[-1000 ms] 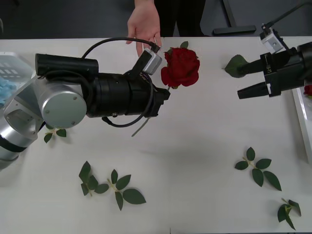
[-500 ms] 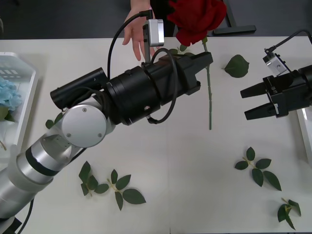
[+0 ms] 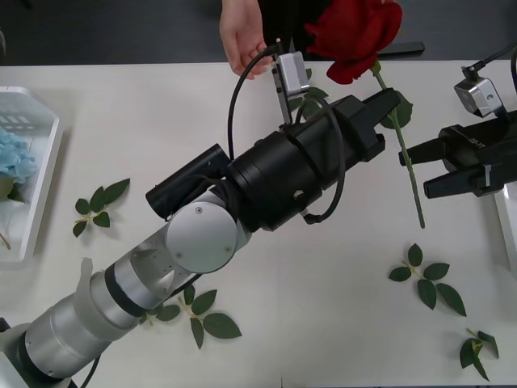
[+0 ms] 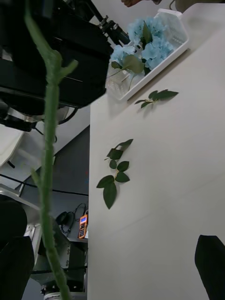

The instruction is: Place the red flowers into the right box and the blue flowers into the left box. If a person shows an open palm, hand one flower to the person first, then continue sorting.

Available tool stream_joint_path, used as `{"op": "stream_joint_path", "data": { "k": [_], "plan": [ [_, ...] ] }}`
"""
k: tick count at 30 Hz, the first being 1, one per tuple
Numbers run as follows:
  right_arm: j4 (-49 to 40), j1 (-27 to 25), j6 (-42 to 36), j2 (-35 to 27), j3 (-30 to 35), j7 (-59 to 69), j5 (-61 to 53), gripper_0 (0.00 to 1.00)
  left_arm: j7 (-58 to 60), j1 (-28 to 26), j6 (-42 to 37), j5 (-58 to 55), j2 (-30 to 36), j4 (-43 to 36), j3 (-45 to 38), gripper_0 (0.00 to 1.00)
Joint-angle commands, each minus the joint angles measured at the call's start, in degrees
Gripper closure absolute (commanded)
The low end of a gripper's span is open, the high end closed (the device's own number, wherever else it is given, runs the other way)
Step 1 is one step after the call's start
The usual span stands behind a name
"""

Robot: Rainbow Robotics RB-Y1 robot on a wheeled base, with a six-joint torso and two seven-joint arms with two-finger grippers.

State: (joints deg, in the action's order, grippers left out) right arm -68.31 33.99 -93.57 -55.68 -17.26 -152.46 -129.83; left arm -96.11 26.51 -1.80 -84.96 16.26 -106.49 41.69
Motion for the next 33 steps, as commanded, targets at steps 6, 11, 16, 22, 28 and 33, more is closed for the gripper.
{"op": "stream_joint_path", "data": {
  "k": [6,11,16,22,28,33],
  "plan": [
    [-8.16,-3.23,0.14,1.46,1.79,1.64,-2.27,0.0,0.74,2.58,0.83,0.32,-1.93,1.2,0.58,1.0],
    [-9.12,-4.11,2.43,3.83,1.79,1.64,1.07,0.0,0.66,2.58,0.83,0.32,-1.76,1.2,0.58,1.0],
    [-9.12,-4.2,4.27,5.32,1.79,2.08,3.45,0.47,0.66,2.58,0.83,0.32,-1.76,1.2,0.58,1.0],
    [-9.65,-4.2,5.24,5.59,1.7,3.31,4.32,1.0,0.66,2.58,0.83,0.32,-1.76,1.2,0.58,1.0],
    [-9.65,-4.2,5.15,5.59,1.7,3.92,4.5,1.0,0.66,2.58,0.83,0.32,-1.76,1.2,0.58,1.0],
    [-9.65,-4.2,5.24,5.59,1.7,4.28,4.5,1.0,0.66,2.58,0.83,0.32,-1.76,1.2,0.58,1.0]
  ]
}}
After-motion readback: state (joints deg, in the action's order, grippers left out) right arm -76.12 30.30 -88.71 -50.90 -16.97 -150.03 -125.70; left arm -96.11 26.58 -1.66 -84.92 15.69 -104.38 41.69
